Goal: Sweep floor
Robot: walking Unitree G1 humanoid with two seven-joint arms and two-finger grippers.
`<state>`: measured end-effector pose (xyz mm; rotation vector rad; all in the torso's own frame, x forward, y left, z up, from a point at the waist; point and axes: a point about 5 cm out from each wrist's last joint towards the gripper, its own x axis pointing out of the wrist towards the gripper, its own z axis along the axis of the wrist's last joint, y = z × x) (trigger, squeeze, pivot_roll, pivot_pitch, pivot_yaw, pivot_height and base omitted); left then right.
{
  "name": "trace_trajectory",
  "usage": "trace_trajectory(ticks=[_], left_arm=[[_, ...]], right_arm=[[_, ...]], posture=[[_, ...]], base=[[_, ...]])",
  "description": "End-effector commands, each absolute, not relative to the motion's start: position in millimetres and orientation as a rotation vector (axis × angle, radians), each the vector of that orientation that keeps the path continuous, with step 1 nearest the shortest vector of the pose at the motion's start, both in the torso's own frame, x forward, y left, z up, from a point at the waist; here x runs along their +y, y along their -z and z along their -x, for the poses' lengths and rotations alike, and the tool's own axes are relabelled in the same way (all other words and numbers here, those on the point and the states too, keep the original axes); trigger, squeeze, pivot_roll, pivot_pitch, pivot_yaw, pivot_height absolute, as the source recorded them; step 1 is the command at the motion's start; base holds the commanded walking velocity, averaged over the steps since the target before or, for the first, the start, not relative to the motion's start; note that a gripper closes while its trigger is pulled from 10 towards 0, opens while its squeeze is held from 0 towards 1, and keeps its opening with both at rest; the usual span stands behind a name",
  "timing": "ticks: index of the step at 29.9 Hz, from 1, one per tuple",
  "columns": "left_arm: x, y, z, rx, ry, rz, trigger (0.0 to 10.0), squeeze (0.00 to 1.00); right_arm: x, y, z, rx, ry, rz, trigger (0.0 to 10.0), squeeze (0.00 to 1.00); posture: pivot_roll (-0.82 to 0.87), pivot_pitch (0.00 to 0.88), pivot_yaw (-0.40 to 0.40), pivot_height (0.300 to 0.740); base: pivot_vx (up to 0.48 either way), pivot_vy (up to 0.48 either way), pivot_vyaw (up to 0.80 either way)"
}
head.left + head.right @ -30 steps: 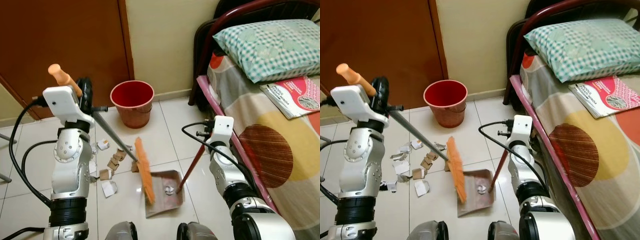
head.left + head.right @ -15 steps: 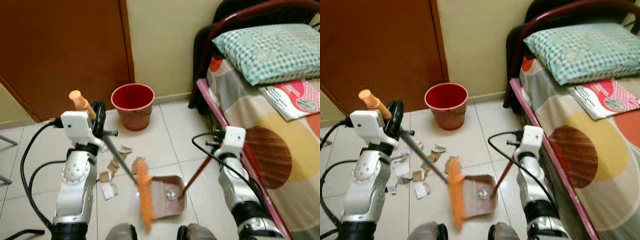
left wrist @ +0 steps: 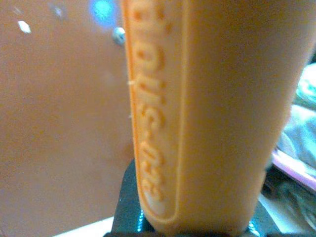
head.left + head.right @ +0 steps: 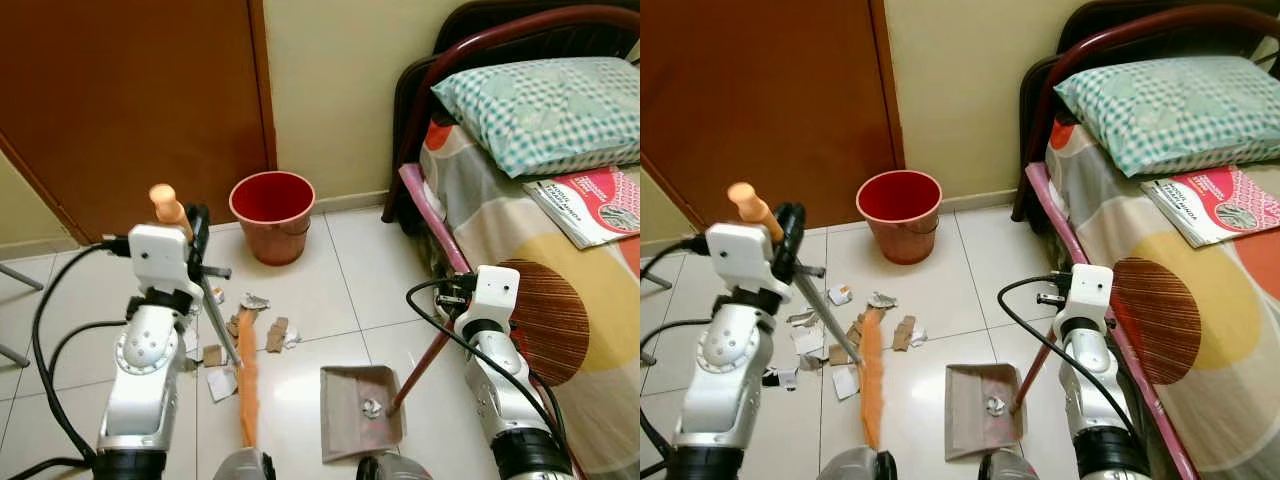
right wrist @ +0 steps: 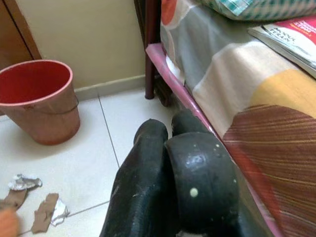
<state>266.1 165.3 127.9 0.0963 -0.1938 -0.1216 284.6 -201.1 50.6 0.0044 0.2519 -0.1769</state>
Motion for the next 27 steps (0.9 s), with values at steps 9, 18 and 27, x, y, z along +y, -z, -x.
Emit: trace_trajectory(ticks=[9, 18, 27], left_arm=[[164, -124, -263, -0.189, 0.090, -0.119, 10.0, 0.00], [162, -125, -268, -0.185, 0.093, -0.117, 10.0, 0.00], [161, -122, -268, -0.181, 0.085, -0.117, 10.0, 0.00]], right_arm=[[-214, -52, -264, 0.407, 0.131, -0.016, 10.0, 0.00], [-212, -52, -258, 0.563, -0.016, 0.008, 10.0, 0.00], [-203, -42, -247, 0.645, -0.077, 0.005, 10.0, 0.00]], posture=[[-0.05, 0.014, -0.007, 0.740], [-0.05, 0.011, -0.004, 0.740], [-0.06, 0.010, -0.005, 0.740]], base=[[0.000, 0.000, 0.00], [0.000, 0.000, 0.00], [0.000, 0.000, 0.00]])
